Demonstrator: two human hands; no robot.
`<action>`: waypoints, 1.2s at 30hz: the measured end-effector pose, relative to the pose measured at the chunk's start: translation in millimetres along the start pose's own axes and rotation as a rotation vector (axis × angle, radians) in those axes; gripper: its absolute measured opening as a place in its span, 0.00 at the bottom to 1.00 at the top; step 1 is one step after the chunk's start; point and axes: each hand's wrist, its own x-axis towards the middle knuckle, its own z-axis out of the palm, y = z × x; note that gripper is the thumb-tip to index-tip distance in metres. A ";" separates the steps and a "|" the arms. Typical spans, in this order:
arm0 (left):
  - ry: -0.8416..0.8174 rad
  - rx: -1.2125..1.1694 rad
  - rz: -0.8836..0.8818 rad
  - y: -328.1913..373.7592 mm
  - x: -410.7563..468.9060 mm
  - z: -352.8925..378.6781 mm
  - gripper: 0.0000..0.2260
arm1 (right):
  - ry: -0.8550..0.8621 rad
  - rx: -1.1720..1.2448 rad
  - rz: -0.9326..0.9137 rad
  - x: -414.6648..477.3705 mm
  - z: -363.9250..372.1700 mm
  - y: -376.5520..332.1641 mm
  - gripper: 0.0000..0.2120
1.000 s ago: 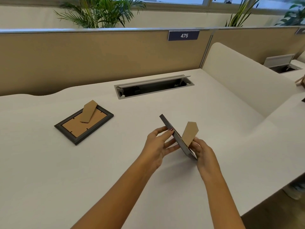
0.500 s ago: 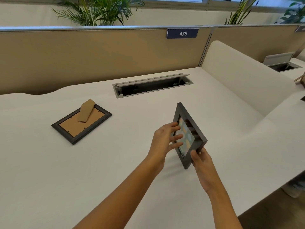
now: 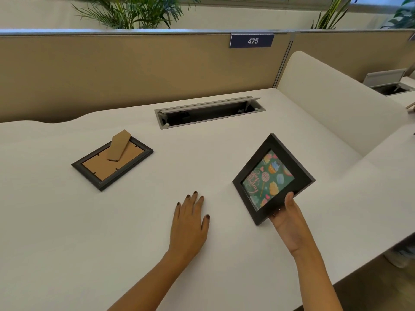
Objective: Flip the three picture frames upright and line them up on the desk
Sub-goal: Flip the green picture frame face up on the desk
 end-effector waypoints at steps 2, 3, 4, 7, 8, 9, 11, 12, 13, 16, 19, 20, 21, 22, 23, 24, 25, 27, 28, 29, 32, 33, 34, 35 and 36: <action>0.012 0.061 0.038 -5.1 -2.0 5.4 0.29 | 0.011 0.018 -0.006 1.5 -0.6 1.3 0.43; 0.023 0.083 0.047 -7.0 -2.7 7.9 0.29 | 0.017 0.020 -0.009 2.3 -0.5 2.3 0.43; 0.036 0.095 0.049 -8.0 -2.7 9.0 0.28 | 0.021 0.023 -0.012 3.1 0.1 3.4 0.43; 0.034 0.103 0.044 -8.3 -2.9 11.1 0.27 | 0.030 0.040 -0.021 3.6 0.2 6.6 0.43; 0.034 0.106 0.045 -8.5 -3.0 11.3 0.27 | 0.042 0.035 -0.020 2.7 0.0 7.6 0.43; 0.033 0.107 0.045 -9.0 -3.1 11.3 0.27 | 0.062 0.019 -0.021 1.1 0.3 8.2 0.44; 0.031 0.109 0.042 -10.2 -3.1 11.3 0.26 | 0.121 -0.048 -0.046 -3.4 1.0 11.1 0.47; 0.031 0.111 0.041 -10.5 -3.0 11.4 0.26 | 0.168 -0.090 -0.071 -5.8 1.8 13.3 0.49; 0.031 0.114 0.041 -10.8 -3.1 11.7 0.26 | 0.234 -0.133 -0.106 -8.5 3.5 16.0 0.49; 0.038 0.123 0.042 -11.0 -3.0 12.7 0.25 | 0.514 -0.259 -0.290 -19.2 14.8 27.9 0.37; 0.047 0.108 0.053 -12.3 -4.2 13.6 0.26 | 0.688 -0.430 -0.539 -32.8 36.3 40.7 0.29; 0.050 0.094 0.058 -12.9 -4.6 13.1 0.26 | 0.688 -0.495 -0.603 -36.2 43.6 45.9 0.26; 0.054 0.078 0.062 -13.2 -4.8 12.4 0.26 | 0.662 -0.558 -0.646 -38.9 51.2 51.0 0.24; 0.061 0.058 0.061 -13.3 -5.1 11.4 0.27 | 0.620 -0.613 -0.673 -40.3 58.9 55.8 0.23; 0.075 0.031 0.053 -14.3 -6.0 10.0 0.27 | 0.567 -0.658 -0.689 -40.9 67.4 60.0 0.22; 0.089 0.002 0.040 -15.2 -6.9 8.2 0.27 | 0.514 -0.694 -0.700 -40.5 75.1 64.1 0.21; 0.103 -0.025 0.024 -16.9 -8.2 5.9 0.27 | 0.461 -0.717 -0.708 -39.8 83.1 67.8 0.21; 0.129 -0.067 -0.012 -22.7 -10.6 -0.1 0.27 | 0.372 -0.738 -0.716 -36.8 97.8 74.8 0.19; 0.140 -0.083 -0.033 -26.9 -11.2 -3.6 0.27 | 0.333 -0.743 -0.720 -34.6 105.1 78.0 0.18; 0.157 -0.091 -0.060 -33.3 -11.8 -8.9 0.27 | 0.290 -0.751 -0.720 -31.8 114.0 82.1 0.17; 0.222 -0.095 -0.141 -51.0 -10.9 -26.4 0.26 | 0.178 -0.783 -0.715 -21.1 136.4 93.7 0.18; 0.251 -0.098 -0.172 -57.9 -10.9 -32.9 0.25 | 0.142 -0.793 -0.709 -16.9 143.8 97.4 0.18; 0.281 -0.102 -0.207 -65.5 -11.4 -39.6 0.24 | 0.103 -0.803 -0.705 -12.3 151.5 101.3 0.18; 0.310 -0.108 -0.241 -73.3 -11.7 -46.0 0.23 | 0.066 -0.816 -0.702 -7.6 159.0 104.8 0.19; 0.339 -0.114 -0.275 -81.6 -11.7 -52.1 0.22 | 0.027 -0.829 -0.699 -2.5 166.5 108.1 0.19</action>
